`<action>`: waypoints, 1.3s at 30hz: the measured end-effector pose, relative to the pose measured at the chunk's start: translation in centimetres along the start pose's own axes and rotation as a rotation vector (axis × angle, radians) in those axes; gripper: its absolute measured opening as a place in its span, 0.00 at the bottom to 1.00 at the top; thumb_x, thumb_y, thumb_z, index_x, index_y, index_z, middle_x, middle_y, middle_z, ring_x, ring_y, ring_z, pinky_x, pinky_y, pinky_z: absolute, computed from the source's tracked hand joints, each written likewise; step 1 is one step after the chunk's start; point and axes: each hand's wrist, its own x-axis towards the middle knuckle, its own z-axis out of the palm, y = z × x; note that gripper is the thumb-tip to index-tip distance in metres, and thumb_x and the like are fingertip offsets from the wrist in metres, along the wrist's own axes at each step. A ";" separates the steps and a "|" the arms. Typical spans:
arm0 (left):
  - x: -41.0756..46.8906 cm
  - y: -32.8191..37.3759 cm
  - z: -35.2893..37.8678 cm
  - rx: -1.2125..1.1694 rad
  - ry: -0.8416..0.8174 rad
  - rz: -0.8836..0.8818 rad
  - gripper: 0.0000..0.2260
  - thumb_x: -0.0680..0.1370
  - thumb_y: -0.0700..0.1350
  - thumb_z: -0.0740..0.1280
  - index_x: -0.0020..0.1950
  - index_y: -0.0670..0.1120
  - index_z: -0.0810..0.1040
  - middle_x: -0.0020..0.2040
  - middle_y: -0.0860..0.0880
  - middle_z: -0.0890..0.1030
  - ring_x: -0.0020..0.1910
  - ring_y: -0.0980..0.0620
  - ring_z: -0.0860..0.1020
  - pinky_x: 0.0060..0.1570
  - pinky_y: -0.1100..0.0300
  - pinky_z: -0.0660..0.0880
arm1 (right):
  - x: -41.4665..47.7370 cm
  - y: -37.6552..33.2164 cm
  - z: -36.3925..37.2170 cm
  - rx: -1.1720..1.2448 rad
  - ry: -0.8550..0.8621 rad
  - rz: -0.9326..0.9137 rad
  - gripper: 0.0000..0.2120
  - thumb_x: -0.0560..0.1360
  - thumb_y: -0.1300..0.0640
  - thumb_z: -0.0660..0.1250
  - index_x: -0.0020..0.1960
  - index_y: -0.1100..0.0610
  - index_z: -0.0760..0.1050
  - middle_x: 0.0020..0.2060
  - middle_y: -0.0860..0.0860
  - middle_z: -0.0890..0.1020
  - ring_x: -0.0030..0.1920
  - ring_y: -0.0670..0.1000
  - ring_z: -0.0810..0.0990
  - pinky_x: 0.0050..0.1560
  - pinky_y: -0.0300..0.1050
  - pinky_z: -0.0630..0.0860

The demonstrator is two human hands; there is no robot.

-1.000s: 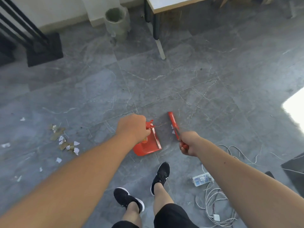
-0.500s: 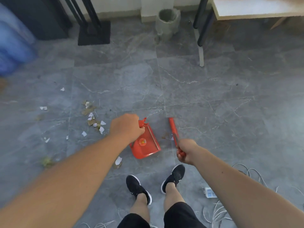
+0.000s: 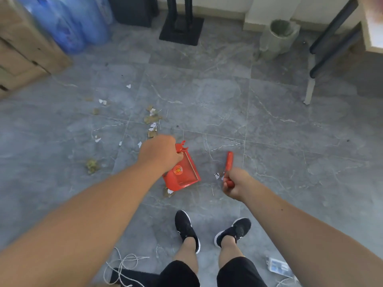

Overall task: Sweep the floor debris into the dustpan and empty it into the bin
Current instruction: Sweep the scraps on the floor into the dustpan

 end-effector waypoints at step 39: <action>-0.5 -22.3 -4.1 -0.080 0.046 -0.373 0.15 0.73 0.60 0.67 0.38 0.49 0.72 0.42 0.46 0.78 0.41 0.42 0.75 0.40 0.55 0.72 | -6.2 -1.9 26.3 -0.251 -0.265 0.038 0.10 0.77 0.70 0.52 0.40 0.59 0.65 0.22 0.51 0.69 0.28 0.44 0.62 0.16 0.30 0.62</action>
